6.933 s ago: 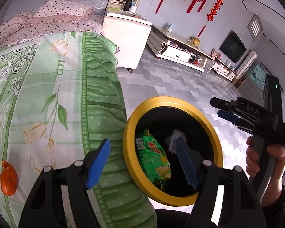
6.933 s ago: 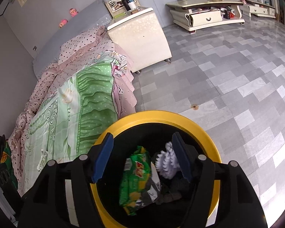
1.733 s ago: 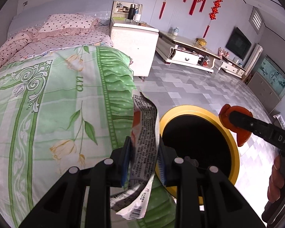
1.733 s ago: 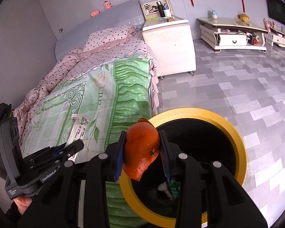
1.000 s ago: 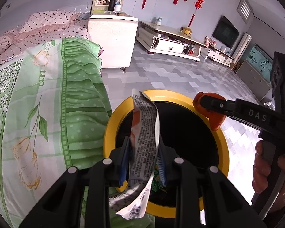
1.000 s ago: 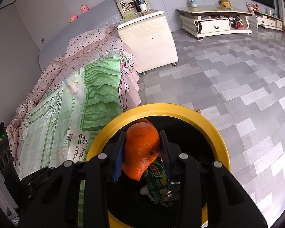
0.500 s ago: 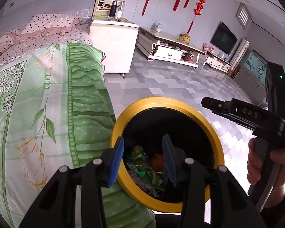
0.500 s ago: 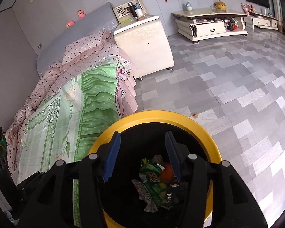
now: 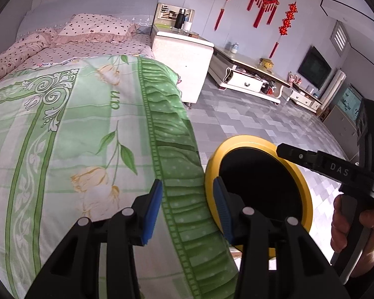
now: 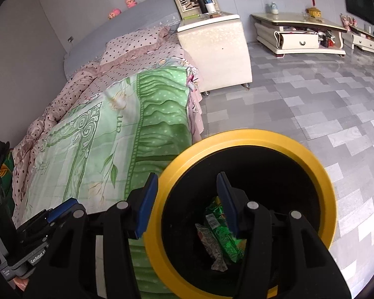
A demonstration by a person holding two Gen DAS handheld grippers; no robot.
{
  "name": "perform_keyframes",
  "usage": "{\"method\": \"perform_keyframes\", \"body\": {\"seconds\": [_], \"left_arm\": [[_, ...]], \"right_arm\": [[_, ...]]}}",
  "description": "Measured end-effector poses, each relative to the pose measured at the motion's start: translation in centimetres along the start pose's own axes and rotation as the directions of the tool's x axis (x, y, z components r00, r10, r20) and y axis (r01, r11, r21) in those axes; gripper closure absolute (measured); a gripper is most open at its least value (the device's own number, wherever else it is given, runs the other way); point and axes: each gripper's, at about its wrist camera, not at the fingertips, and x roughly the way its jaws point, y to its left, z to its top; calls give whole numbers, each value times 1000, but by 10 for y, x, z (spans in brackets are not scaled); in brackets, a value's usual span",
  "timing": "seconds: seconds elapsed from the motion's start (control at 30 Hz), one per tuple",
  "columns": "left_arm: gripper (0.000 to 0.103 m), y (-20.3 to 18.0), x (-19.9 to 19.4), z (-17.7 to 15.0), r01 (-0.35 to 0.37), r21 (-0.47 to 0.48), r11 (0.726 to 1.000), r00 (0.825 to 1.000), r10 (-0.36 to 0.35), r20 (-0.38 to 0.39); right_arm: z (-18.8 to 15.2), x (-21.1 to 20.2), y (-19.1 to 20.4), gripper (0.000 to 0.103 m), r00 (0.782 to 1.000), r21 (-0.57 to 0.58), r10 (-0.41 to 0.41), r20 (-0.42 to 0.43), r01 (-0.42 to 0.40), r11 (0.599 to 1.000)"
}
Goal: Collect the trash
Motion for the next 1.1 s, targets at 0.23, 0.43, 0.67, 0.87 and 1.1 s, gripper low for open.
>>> {"method": "perform_keyframes", "body": {"seconds": [0.23, 0.43, 0.67, 0.87, 1.1], "left_arm": [[63, 48, -25, -8, -66, -56, 996, 998, 67, 20], [63, 89, -47, -18, -123, -104, 987, 992, 126, 28], [63, 129, -68, -34, -180, -149, 972, 982, 186, 25], [63, 157, -83, -46, -213, -190, 959, 975, 222, 28], [63, 178, -97, -61, -237, -214, 948, 968, 248, 30]], "right_arm": [[-11, 19, 63, 56, 998, -67, 48, -38, -51, 996], [-21, 31, 110, 56, 995, -117, 81, -62, -88, 989], [-36, 45, 156, 56, 989, -167, 107, -100, -122, 978], [-52, 50, 187, 56, 985, -204, 120, -127, -144, 968], [-72, 56, 210, 56, 979, -240, 122, -162, -159, 958]]}}
